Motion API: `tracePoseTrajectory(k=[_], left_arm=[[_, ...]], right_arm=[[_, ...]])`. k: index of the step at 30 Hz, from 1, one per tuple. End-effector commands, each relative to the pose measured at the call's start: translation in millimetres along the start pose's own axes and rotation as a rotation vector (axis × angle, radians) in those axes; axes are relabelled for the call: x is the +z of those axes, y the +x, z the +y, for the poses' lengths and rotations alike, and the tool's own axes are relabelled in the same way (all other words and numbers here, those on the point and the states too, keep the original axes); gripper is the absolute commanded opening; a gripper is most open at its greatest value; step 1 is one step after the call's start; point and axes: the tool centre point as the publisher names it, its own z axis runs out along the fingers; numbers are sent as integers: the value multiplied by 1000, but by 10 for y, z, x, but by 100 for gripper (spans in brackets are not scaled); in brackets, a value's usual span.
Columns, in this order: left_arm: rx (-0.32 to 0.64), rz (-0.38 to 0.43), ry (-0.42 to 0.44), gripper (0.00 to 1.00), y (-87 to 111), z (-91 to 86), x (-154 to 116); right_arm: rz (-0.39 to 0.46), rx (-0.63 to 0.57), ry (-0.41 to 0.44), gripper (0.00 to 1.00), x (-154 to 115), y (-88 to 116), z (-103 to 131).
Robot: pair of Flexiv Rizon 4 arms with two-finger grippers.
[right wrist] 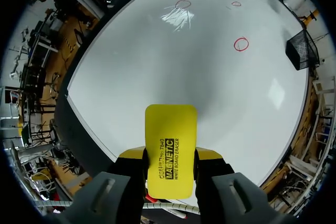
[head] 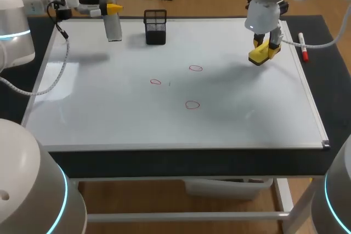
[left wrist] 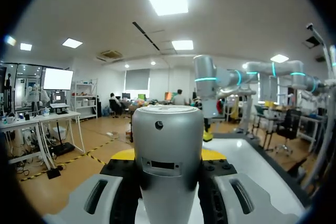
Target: Pick up the inspection probe, press it on each red-marked spot on the whiteboard one by one, put down the probe, pick up the eraser, and wipe off all the red marks.
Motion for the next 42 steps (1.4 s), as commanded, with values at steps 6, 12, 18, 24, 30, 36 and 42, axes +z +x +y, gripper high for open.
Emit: tracePoseTrajectory(k=[6,12,18,24,30,36,42], left_arm=[[-11,106,7,0,329,35,171],[-24,194,17,0,600,71,308],[-39,263,18,0,851,122,414],[-49,319,19,0,1078,185,539],[-38,363,16,0,1258,247,625],[-26,416,23,0,1356,323,676],[-27,469,36,0,1447,373,752]], right_arm=[[5,-1,2,0,-15,-4,-9],[5,-1,2,0,-15,-4,-9],[5,-1,2,0,-15,-4,-9],[5,-1,2,0,-15,-4,-9],[5,-1,2,0,-15,-4,-9],[5,-1,2,0,-15,-4,-9],[5,-1,2,0,-15,-4,-9]])
